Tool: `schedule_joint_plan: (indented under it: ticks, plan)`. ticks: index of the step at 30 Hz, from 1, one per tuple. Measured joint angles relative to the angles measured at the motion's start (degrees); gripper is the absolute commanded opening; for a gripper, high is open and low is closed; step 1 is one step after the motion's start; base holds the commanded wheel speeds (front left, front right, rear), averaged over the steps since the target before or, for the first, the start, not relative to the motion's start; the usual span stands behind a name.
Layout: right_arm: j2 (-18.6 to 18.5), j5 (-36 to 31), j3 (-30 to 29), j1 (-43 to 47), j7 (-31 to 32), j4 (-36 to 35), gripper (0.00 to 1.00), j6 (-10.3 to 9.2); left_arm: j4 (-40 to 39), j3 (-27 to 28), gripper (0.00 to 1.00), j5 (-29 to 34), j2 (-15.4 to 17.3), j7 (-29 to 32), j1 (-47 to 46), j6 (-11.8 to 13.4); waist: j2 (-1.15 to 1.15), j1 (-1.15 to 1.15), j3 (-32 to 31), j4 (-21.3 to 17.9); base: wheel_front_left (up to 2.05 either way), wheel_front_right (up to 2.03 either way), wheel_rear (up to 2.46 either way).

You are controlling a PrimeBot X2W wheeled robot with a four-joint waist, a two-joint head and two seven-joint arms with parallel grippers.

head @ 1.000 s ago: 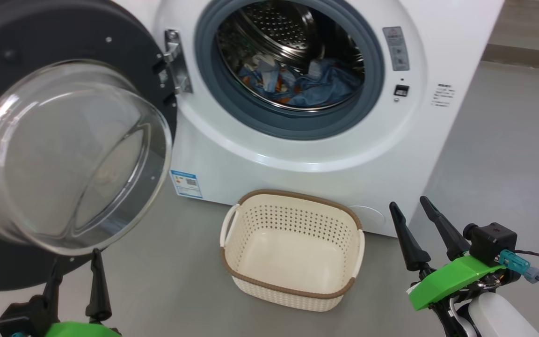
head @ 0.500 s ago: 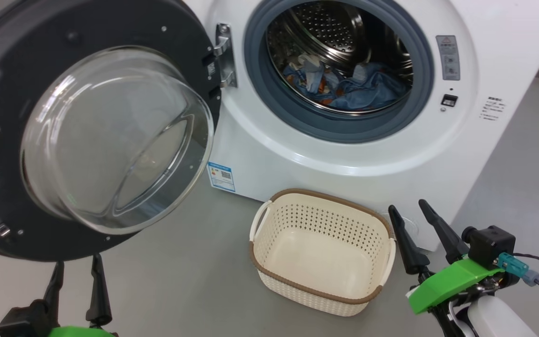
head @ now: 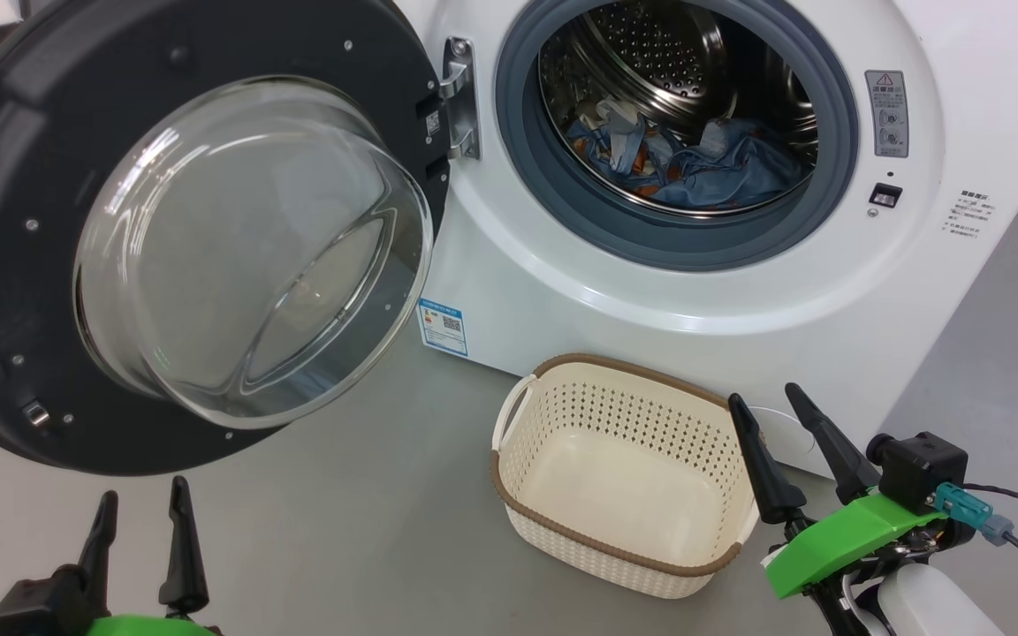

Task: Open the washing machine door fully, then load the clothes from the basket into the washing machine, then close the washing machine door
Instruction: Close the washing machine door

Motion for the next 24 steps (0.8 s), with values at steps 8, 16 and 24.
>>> schedule_joint_plan:
  ticks: [8,16,24]
  plan:
    - [0.01,0.00,0.00,0.00,0.00,0.00,1.00,0.00,-0.10,0.02,1.00,-0.45,0.07,-0.01,0.00,0.24,0.00,0.00,0.01,-0.26,0.00,0.00,0.00]
    - [0.00,0.00,0.02,0.00,0.00,0.01,1.00,0.00,-0.20,0.05,1.00,-0.52,0.08,-0.02,0.00,0.33,0.00,0.00,0.13,-0.68,0.00,0.00,0.00]
    - [0.01,0.00,0.02,-0.01,0.00,0.02,1.00,0.00,-0.34,0.12,0.96,-0.81,0.27,-0.09,0.00,0.55,0.00,0.00,0.46,-1.09,0.00,0.00,0.00]
